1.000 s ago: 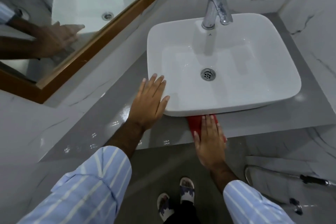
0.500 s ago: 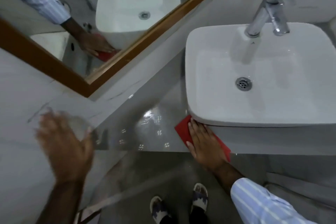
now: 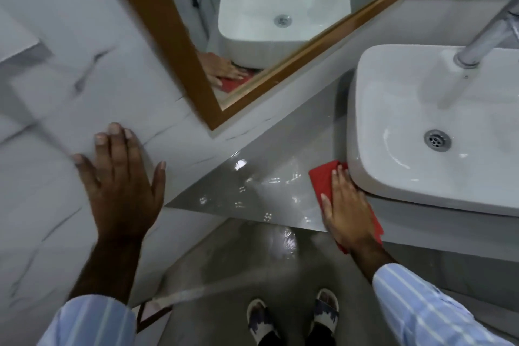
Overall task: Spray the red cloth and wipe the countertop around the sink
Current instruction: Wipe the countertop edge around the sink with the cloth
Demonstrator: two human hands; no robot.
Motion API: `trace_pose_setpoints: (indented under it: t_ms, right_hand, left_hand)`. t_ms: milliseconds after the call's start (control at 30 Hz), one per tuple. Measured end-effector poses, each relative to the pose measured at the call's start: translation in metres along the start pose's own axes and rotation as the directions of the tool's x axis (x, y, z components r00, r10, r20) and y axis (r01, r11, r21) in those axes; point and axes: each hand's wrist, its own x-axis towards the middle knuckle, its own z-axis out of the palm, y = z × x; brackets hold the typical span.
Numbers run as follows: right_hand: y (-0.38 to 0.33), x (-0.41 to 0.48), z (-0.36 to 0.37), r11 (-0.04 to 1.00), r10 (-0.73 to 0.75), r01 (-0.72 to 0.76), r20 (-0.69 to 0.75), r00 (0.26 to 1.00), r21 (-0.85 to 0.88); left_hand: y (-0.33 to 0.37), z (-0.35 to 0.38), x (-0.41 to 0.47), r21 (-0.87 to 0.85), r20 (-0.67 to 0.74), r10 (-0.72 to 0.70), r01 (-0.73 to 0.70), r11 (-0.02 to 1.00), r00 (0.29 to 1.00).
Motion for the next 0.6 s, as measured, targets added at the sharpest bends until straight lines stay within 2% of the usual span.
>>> trace_pose_setpoints:
  t_ms: [67,167,300,400,467,533,600]
  right_hand:
    - [-0.023,0.013,0.001,0.999,0.041,-0.041,-0.019,0.999,0.012]
    - [-0.073,0.042,0.008,1.0,-0.021,0.021,-0.035,0.999,-0.01]
    - [-0.127,0.043,0.024,0.955,-0.285,0.288,0.038,0.958,-0.077]
    - [-0.101,0.025,0.023,0.887,-0.44,0.449,0.097,0.893,-0.106]
    - [-0.069,0.021,0.016,0.919,-0.381,0.386,0.07,0.922,-0.076]
    - [-0.045,0.025,0.006,0.973,-0.225,0.226,0.017,0.974,-0.054]
    - [-0.042,0.041,0.002,0.992,-0.114,0.113,-0.015,0.993,-0.047]
  left_hand:
    - [0.002,0.003,-0.001,0.006,-0.028,-0.007,0.008,1.0,1.0]
    - [0.005,0.004,0.0,0.017,-0.068,0.007,-0.006,1.0,0.998]
    - [0.004,0.005,0.002,0.022,-0.071,0.019,-0.017,1.0,0.997]
    - [0.001,0.006,0.002,0.028,-0.074,0.025,-0.023,0.999,0.997]
    - [0.0,0.006,0.003,0.031,-0.08,0.028,-0.025,0.999,0.996]
    - [0.0,0.006,0.004,0.032,-0.09,0.02,-0.017,0.999,0.996]
    - [0.001,0.007,0.004,0.032,-0.104,0.02,-0.017,0.999,0.994]
